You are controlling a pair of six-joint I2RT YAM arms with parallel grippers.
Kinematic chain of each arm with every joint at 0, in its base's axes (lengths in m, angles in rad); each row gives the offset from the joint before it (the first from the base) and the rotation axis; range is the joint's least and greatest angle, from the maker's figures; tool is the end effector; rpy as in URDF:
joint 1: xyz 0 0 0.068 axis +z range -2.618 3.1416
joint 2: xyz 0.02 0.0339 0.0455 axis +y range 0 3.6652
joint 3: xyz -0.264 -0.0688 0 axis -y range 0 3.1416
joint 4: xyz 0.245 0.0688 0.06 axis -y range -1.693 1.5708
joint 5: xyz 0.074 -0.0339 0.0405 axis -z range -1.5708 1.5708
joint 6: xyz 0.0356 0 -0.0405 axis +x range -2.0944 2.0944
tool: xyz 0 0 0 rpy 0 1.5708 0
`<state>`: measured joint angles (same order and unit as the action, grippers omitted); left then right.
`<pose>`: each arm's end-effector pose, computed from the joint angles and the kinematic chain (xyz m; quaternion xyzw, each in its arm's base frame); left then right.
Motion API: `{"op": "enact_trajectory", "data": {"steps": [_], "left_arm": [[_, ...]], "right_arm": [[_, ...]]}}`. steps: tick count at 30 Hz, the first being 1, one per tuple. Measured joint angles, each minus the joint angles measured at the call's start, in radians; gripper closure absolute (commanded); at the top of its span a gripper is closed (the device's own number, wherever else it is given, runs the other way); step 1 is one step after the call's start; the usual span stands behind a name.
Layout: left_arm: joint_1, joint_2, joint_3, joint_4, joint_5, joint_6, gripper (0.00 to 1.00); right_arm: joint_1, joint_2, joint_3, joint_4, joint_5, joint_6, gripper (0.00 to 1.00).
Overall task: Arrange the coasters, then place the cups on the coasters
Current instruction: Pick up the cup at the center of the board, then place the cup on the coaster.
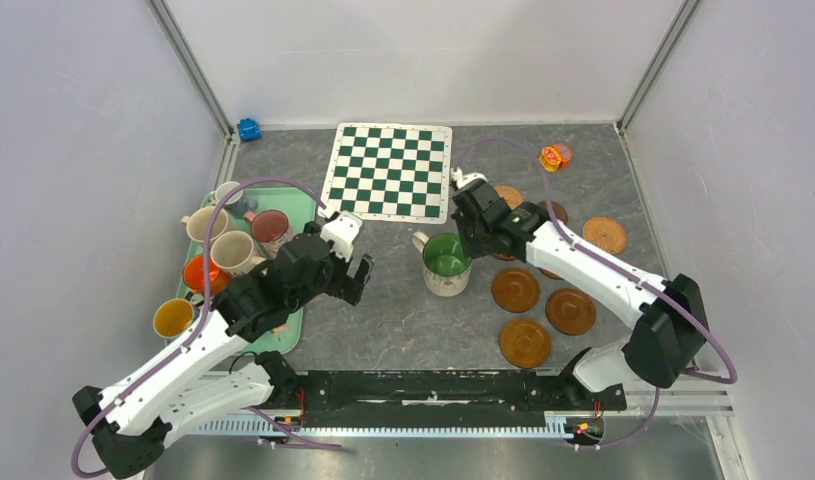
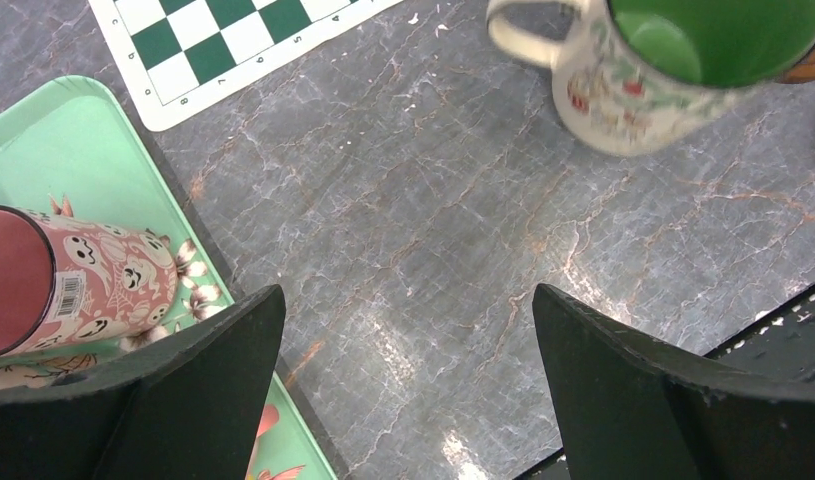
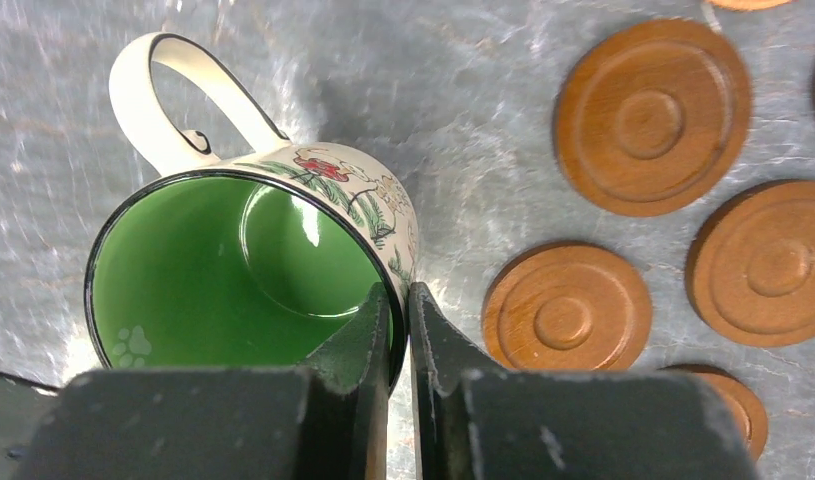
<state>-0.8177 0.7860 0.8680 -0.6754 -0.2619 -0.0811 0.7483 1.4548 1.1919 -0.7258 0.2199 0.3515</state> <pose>0.1179 -0.1123 0.3195 0.2580 0.8388 -0.0984 0.4693 0.2262 0.1994 0.2792 -0.1568 0.9397 0.0594 0.2981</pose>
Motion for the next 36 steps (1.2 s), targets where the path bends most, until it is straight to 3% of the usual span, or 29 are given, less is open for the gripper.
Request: {"op": "enact_trajectory", "data": {"steps": [6, 21, 26, 36], "left_arm": [[0.000, -0.002, -0.003, -0.006, -0.032, 0.000, 0.00], [0.000, -0.001, -0.004, -0.008, -0.078, -0.001, 0.00], [0.000, -0.001, -0.008, -0.008, -0.082, -0.004, 0.00], [0.000, 0.001, -0.024, -0.006, -0.139, -0.006, 0.00]], "right_arm": [[-0.180, -0.041, 0.052, -0.019, -0.031, -0.024, 1.00], [-0.845, -0.115, 0.066, -0.046, -0.005, -0.104, 1.00], [-0.959, -0.116, 0.027, 0.013, 0.008, -0.062, 1.00], [-1.041, -0.060, 0.021, 0.097, 0.030, 0.011, 1.00]]}}
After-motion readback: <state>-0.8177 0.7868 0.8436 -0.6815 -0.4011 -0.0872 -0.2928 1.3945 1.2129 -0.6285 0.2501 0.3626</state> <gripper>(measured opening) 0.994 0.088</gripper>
